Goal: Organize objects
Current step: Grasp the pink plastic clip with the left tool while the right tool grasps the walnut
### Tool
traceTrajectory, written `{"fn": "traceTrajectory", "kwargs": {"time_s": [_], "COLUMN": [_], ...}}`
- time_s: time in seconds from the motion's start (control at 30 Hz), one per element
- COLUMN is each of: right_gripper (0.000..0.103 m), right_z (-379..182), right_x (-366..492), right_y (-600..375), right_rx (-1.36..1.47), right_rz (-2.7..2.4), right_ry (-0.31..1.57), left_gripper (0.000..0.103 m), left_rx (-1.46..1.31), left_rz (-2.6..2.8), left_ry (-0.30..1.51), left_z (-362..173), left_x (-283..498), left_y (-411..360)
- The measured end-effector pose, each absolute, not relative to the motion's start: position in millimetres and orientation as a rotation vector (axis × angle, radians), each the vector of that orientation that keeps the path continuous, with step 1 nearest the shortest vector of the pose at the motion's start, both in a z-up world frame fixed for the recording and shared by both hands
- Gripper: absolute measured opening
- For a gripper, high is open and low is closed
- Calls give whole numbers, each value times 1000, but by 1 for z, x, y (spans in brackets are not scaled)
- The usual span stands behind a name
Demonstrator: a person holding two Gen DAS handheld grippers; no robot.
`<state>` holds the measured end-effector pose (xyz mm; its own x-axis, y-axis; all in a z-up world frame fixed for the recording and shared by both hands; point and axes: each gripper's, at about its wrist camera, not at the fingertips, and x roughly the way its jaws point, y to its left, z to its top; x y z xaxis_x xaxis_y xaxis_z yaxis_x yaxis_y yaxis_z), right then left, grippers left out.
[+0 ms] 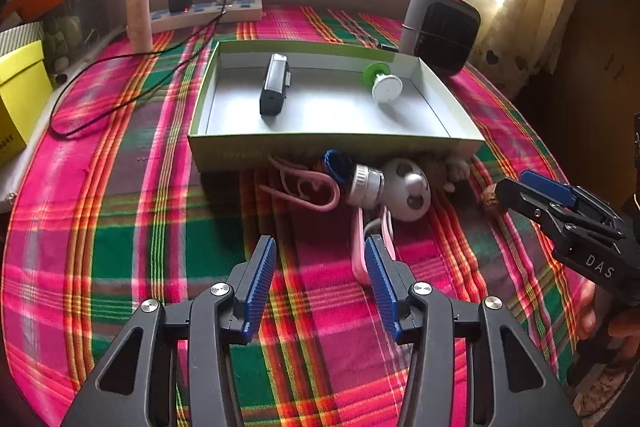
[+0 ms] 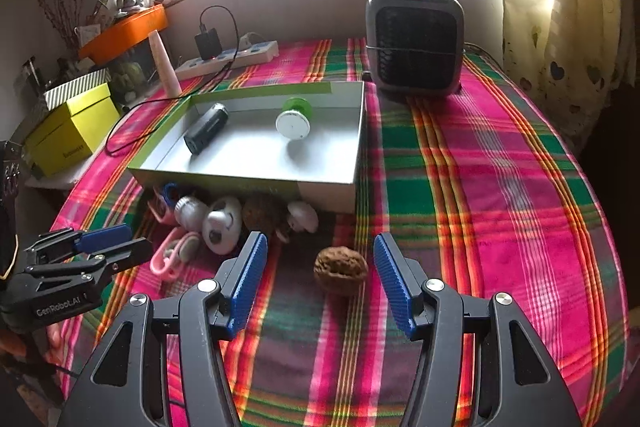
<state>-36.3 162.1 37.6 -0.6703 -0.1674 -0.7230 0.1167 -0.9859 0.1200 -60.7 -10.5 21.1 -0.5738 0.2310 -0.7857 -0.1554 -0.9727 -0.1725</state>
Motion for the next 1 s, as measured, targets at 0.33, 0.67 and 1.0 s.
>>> {"fn": "traceTrajectory", "kwargs": {"time_s": [0.33, 0.67, 1.0], "right_gripper": [57, 57, 57], "right_z": [26, 15, 11], "right_x": [-34, -42, -48], "right_y": [165, 170, 170], "right_rx": [1234, 1286, 1304], "right_rz": [-2729, -2713, -2706], "right_ry": [-96, -83, -57], "left_gripper": [46, 47, 47], "left_rx": [-1320, -1305, -1326], "left_rz": [2586, 2536, 2548], "left_ry": [-133, -104, -64], "left_z": [17, 17, 11], "left_x": [-57, -57, -65], "left_y": [-8, 7, 16]}}
